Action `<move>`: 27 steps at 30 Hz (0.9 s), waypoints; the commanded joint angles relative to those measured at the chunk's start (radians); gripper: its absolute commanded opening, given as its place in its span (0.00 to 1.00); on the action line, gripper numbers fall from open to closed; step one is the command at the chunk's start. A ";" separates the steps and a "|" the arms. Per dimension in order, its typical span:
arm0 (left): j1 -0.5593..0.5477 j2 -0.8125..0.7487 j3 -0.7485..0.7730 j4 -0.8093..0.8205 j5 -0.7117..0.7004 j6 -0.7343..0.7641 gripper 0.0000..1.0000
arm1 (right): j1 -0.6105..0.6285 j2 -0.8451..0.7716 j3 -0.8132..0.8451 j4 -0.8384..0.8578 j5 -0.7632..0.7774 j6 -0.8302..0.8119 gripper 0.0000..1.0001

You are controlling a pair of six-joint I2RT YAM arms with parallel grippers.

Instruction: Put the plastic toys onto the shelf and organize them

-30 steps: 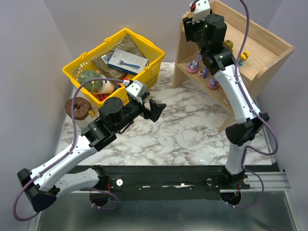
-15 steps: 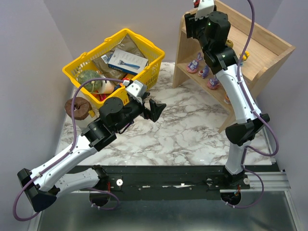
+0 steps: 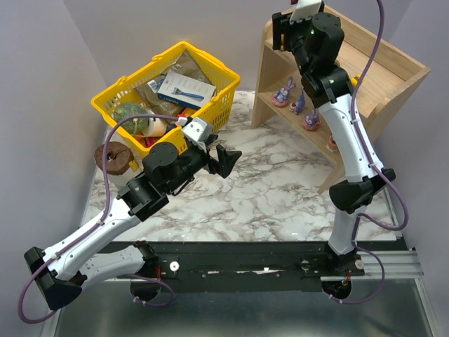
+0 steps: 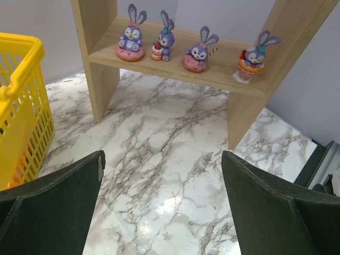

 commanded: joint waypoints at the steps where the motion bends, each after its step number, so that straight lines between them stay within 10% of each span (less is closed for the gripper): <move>1: -0.001 -0.023 -0.006 -0.010 -0.017 -0.001 0.99 | 0.003 -0.066 0.025 0.001 -0.071 0.064 0.79; 8: 0.002 -0.027 -0.003 -0.016 -0.031 0.005 0.99 | 0.003 -0.150 -0.028 -0.062 -0.197 0.182 0.67; 19: 0.002 -0.020 -0.001 -0.024 -0.046 0.008 0.99 | 0.004 -0.181 -0.103 -0.137 -0.344 0.253 0.15; 27: 0.002 0.012 0.017 -0.038 -0.062 -0.006 0.99 | 0.004 -0.104 -0.106 -0.136 -0.317 0.245 0.08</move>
